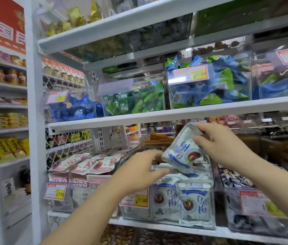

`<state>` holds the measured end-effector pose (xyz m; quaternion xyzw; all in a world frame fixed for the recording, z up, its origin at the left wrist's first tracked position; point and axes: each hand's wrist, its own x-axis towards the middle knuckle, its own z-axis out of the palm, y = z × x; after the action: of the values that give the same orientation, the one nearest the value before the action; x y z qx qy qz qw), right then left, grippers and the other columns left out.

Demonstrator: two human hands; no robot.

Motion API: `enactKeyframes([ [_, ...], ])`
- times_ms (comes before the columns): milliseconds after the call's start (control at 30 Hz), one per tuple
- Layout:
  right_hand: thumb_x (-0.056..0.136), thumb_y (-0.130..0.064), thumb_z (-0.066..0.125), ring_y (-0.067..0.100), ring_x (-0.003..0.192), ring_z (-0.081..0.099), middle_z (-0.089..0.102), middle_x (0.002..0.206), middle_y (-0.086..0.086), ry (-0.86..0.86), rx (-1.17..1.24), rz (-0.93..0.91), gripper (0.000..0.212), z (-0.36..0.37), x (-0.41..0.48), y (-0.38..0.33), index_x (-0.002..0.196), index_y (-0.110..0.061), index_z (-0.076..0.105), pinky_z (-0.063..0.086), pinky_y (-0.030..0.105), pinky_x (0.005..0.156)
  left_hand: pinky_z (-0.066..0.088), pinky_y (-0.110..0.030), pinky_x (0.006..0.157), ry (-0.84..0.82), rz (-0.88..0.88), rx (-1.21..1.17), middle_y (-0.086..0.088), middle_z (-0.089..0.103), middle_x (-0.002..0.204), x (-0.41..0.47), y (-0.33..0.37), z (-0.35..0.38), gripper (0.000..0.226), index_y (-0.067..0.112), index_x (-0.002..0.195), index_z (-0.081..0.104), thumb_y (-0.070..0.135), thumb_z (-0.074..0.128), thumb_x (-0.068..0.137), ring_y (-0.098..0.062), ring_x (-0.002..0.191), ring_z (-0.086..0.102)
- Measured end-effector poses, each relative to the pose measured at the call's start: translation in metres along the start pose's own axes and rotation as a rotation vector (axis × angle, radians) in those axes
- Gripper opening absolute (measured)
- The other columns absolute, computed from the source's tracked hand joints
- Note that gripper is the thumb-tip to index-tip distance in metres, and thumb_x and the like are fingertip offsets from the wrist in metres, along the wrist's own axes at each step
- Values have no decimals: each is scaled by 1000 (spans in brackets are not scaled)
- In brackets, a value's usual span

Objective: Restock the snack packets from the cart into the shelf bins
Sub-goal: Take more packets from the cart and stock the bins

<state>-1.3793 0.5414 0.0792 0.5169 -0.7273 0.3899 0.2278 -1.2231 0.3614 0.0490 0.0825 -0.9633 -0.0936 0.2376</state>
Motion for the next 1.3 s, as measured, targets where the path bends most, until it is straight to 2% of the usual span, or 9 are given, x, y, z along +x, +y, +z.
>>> enactKeyframes([
  [167, 97, -23, 58, 21, 77, 65, 71, 81, -7, 62, -183, -109, 22, 3, -8, 0, 113, -36, 66, 54, 41, 68, 48, -34, 81, -289, -144, 146, 4, 65, 106, 13, 8, 12, 55, 26, 122, 60, 71, 45, 93, -17, 95, 59],
  [300, 99, -26, 54, 16, 65, 59, 62, 66, -10, -14, -229, -64, 34, -6, -6, 5, 82, -55, 54, 50, 37, 62, 38, -42, 87, -418, -179, 224, -9, 56, 80, 21, 22, 9, 74, 9, 89, 57, 78, 29, 93, -27, 81, 54],
  [433, 98, -25, 51, 15, 65, 56, 58, 64, -9, -57, -268, -39, 38, -5, 0, 3, 68, -47, 43, 51, 39, 60, 32, -51, 109, -524, -214, 235, -16, 62, 127, 25, 30, 2, 93, 8, 128, 60, 85, 30, 86, -29, 109, 59],
  [533, 100, -27, 48, 17, 68, 57, 59, 66, -8, -66, -292, -36, 26, -4, 3, 0, 74, -33, 47, 52, 39, 64, 29, -43, 118, -569, -214, 222, -3, 36, 161, 22, 29, -1, 100, 16, 154, 37, 85, 41, 83, -24, 144, 39],
  [733, 102, -35, 44, 12, 60, 50, 52, 59, -12, -26, -305, -59, 38, -10, -2, -11, 66, -44, 38, 42, 33, 54, 23, -50, 122, -567, -169, 258, -3, 39, 159, 19, 27, -1, 102, 16, 156, 32, 84, 45, 82, -24, 143, 40],
  [933, 95, -21, 55, 27, 68, 57, 59, 68, -5, 107, 5, -12, 16, 25, -3, 3, 84, -33, 51, 49, 43, 64, 28, -53, 118, -492, -120, 130, 6, 64, 136, 12, 15, 4, 87, 32, 144, 51, 86, 53, 75, -14, 125, 56],
  [1100, 93, -15, 57, 20, 76, 64, 67, 84, -5, -4, 197, 178, 13, 39, -7, 6, 94, -27, 56, 51, 35, 69, 51, -39, 97, -417, -137, 24, 6, 69, 118, 12, 6, 2, 63, 29, 117, 68, 79, 55, 81, -14, 104, 64],
  [1200, 82, -12, 69, 17, 78, 66, 66, 88, -8, -127, 173, 229, 24, 25, 3, 8, 92, -29, 55, 52, 35, 69, 53, -27, 85, -361, -130, -88, 16, 70, 108, 10, 2, 0, 43, 35, 113, 70, 68, 58, 89, -2, 93, 64],
  [1300, 73, -17, 79, 12, 79, 64, 64, 92, -13, -194, 101, 198, 31, 24, 8, 6, 95, -29, 61, 53, 33, 72, 43, -12, 58, -161, -162, -286, 23, 68, 83, 10, -6, -2, 23, 31, 102, 71, 51, 62, 94, 9, 61, 57],
])
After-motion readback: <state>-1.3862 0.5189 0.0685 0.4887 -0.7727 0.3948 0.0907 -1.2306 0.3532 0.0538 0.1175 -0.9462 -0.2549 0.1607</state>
